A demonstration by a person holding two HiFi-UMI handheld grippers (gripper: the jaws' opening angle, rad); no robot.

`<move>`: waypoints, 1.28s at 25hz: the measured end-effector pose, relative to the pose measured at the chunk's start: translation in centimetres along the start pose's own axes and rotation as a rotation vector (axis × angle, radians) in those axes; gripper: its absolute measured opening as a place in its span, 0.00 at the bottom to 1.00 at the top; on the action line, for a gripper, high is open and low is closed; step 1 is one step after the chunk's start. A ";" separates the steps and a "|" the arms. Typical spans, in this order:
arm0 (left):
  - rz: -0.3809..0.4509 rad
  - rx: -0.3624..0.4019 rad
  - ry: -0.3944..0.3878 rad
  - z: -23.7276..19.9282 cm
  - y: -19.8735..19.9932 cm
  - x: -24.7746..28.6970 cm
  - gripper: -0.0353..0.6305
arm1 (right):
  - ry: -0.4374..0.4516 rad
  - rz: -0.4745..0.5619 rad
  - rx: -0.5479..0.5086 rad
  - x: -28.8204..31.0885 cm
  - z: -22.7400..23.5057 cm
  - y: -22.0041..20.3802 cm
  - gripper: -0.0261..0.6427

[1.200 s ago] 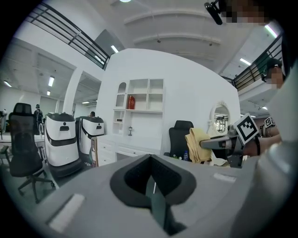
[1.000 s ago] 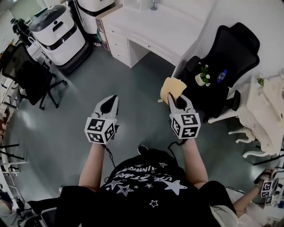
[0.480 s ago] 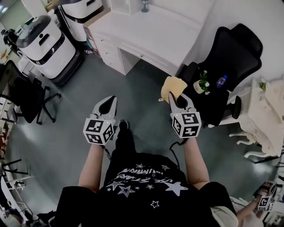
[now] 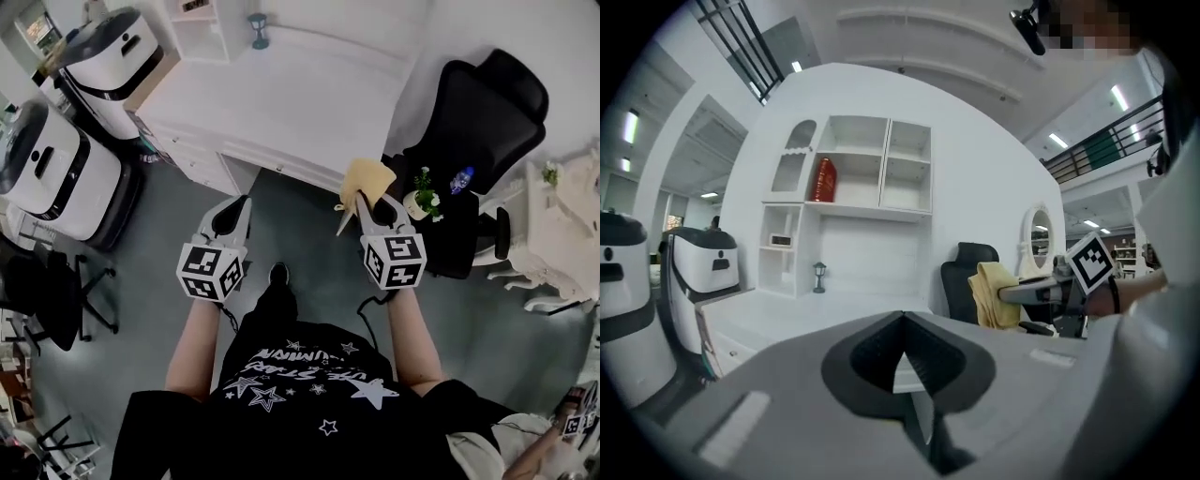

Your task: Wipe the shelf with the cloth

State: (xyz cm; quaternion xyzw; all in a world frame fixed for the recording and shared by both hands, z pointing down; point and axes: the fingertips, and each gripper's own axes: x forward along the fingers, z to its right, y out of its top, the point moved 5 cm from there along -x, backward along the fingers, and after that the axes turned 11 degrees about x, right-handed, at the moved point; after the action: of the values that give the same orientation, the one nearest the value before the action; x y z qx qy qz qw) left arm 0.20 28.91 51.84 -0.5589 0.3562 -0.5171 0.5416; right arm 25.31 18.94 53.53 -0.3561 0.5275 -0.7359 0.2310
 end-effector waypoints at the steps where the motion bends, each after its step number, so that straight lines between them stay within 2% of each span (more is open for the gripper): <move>1: 0.003 0.007 -0.022 -1.6 0.4 1.9 0.06 | -0.016 0.005 0.004 1.9 0.2 0.9 0.16; 8: 0.015 0.026 -0.141 -11.7 3.1 13.5 0.06 | -0.129 0.029 0.038 12.5 1.8 6.5 0.16; 16: 0.093 0.025 -0.202 -16.7 8.7 22.4 0.06 | -0.204 0.098 0.046 18.1 4.4 13.5 0.17; 23: 0.103 0.054 -0.234 -17.5 13.4 27.5 0.06 | -0.173 0.134 -0.014 20.4 6.3 19.7 0.17; 32: 0.172 0.100 -0.176 -18.6 21.1 34.0 0.06 | -0.083 0.253 -0.072 23.6 9.6 28.9 0.17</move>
State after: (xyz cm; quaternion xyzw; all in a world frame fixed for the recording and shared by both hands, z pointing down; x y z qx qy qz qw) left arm -7.10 -11.46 35.60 -0.5419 0.3275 -0.4349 0.6403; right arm 16.54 -13.62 34.75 -0.3250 0.5842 -0.6661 0.3308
